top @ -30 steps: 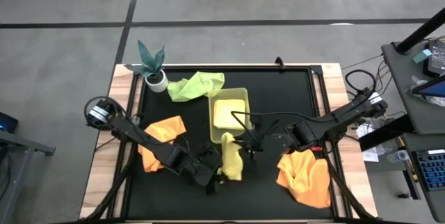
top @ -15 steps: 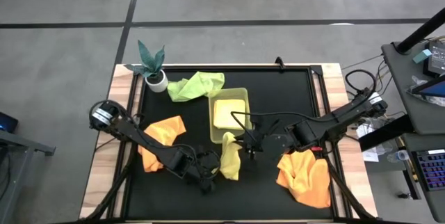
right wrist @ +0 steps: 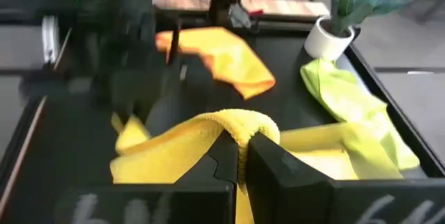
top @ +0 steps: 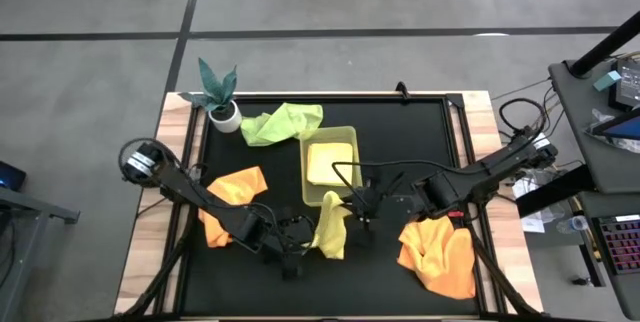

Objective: Fold microfiber towels
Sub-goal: Fold the yellow microfiber cloth

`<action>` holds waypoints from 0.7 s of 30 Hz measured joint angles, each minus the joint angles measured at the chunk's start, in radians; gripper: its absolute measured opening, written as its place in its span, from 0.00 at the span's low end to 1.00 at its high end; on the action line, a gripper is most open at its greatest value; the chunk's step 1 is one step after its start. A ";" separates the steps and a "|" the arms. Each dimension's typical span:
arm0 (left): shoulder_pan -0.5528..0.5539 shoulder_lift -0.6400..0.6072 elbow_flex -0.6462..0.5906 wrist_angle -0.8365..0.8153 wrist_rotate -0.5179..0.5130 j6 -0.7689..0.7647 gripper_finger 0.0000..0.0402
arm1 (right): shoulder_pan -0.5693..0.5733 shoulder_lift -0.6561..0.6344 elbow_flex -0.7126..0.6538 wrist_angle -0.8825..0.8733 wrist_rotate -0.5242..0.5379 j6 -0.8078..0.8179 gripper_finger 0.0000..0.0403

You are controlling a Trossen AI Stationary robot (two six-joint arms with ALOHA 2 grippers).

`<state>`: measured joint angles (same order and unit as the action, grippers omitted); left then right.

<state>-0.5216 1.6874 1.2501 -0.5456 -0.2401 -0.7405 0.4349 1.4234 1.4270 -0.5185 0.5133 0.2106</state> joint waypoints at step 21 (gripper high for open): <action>-0.019 -0.461 0.100 -0.227 0.049 0.284 0.00 | 0.023 -0.002 0.363 -0.789 -0.319 0.012 0.02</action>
<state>-0.5404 1.2269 1.3497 -0.7724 -0.1908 -0.4569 0.4580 1.4212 1.7905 -1.3076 0.1945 0.2226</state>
